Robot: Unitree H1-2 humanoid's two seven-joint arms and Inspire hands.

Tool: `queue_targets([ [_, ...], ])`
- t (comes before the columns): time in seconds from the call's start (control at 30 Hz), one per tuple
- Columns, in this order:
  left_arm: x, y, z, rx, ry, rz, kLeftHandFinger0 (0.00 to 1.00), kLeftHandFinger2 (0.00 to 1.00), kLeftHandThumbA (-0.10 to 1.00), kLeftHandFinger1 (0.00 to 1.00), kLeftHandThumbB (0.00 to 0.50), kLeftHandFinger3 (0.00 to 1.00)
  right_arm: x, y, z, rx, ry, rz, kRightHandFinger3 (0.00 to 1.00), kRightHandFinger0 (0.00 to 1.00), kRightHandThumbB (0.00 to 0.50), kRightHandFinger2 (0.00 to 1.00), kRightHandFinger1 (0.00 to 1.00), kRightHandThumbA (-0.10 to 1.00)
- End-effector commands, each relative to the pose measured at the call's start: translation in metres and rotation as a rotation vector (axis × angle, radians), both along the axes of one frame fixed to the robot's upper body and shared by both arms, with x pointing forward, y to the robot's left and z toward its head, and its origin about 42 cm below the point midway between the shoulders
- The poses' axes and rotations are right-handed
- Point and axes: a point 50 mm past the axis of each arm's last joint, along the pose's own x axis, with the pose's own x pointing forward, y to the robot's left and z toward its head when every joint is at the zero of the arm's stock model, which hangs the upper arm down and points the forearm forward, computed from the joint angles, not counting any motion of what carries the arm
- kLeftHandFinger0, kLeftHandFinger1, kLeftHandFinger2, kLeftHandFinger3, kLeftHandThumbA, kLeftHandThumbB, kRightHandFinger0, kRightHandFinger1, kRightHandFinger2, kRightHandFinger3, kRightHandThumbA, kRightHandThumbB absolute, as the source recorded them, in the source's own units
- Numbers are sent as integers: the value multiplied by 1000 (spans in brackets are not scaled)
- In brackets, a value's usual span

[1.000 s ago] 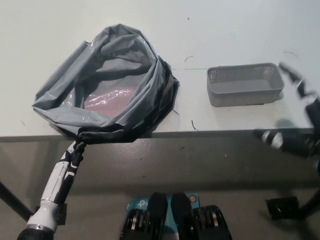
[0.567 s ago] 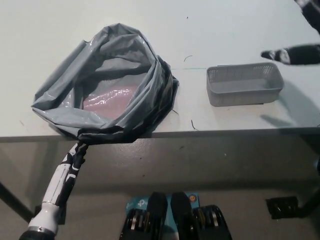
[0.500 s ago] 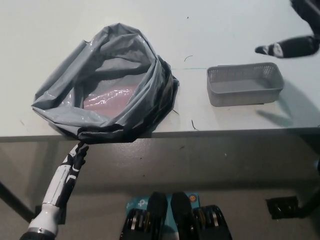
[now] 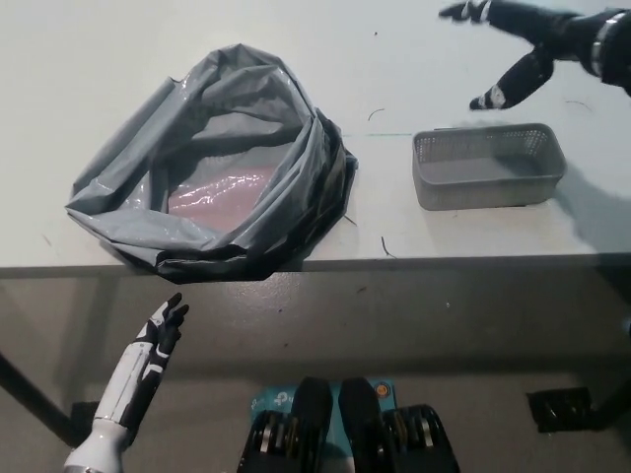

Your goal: Use the right hand to pick up a small rectangular container and put it into a plastic bag and lift the bag

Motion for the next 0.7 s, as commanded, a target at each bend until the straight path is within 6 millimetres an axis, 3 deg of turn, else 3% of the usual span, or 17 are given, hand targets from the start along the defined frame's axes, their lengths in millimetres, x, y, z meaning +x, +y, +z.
queue_targets([
  [0.0,-1,-3,19,37,-108,-51,1000,1000,1000,1000,214,1000,9,10,43,-70,107,-51,1000,1000,500,1000,1000,807],
  [0.27,-1,-4,17,40,-111,-63,1000,1000,1000,1000,209,1000,22,12,27,-170,167,-98,1000,1000,500,1000,1000,896],
  [0.37,-2,-4,17,44,-110,-62,1000,1000,1000,1000,209,1000,27,17,20,-247,173,-104,1000,1000,500,1000,1000,1000],
  [0.67,-1,-6,20,45,-122,-71,1000,1000,1000,1000,204,1000,38,28,14,-342,149,-145,1000,1000,500,1000,1000,1000],
])
